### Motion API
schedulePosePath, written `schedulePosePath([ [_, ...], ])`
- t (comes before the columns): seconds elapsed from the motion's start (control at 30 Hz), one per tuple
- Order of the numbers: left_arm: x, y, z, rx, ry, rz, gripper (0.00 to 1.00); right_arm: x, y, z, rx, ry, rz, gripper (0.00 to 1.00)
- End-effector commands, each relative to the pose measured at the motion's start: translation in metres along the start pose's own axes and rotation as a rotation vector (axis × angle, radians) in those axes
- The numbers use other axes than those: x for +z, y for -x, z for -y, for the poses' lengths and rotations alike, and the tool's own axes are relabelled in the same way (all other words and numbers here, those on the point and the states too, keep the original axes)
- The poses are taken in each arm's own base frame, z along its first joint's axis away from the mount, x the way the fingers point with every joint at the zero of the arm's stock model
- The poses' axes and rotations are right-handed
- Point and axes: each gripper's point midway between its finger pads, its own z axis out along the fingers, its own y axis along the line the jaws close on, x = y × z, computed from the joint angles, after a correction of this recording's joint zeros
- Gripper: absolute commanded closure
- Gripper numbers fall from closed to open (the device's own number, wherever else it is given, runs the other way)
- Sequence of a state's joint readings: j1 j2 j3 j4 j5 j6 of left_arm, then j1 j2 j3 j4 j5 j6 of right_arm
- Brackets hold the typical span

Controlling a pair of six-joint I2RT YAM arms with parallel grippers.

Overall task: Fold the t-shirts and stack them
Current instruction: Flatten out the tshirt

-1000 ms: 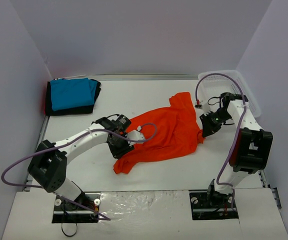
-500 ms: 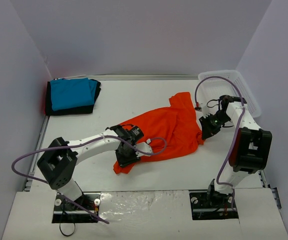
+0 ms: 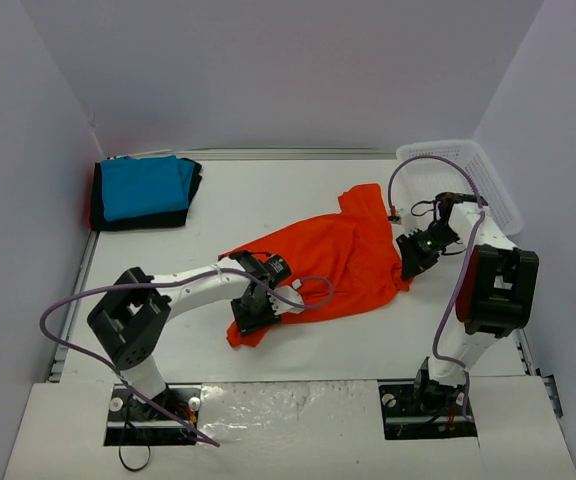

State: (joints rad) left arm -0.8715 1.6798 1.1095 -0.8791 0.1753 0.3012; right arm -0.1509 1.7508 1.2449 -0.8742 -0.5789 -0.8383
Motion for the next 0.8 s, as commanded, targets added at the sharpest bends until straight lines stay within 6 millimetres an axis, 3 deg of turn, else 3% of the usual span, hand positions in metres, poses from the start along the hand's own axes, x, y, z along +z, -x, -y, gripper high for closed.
schedulePosePath([
  [0.0,-0.009,0.004,0.004,0.008,-0.001,-0.011,0.64,0.004,-0.006,0.0,0.026,0.022,-0.025,1.0],
  [0.33,0.001,0.011,0.011,0.016,-0.05,-0.035,0.62,0.012,-0.012,0.003,0.031,0.024,-0.042,1.0],
  [0.63,0.009,0.009,-0.012,-0.003,0.072,-0.08,0.63,0.017,-0.021,-0.001,0.027,0.027,-0.053,1.0],
  [0.73,0.013,0.006,-0.013,-0.001,0.078,-0.099,0.79,0.018,-0.023,-0.001,0.029,0.029,-0.057,1.0],
  [0.77,0.013,0.005,-0.013,-0.002,0.076,-0.105,0.94,0.018,-0.023,-0.001,0.029,0.028,-0.058,1.0],
])
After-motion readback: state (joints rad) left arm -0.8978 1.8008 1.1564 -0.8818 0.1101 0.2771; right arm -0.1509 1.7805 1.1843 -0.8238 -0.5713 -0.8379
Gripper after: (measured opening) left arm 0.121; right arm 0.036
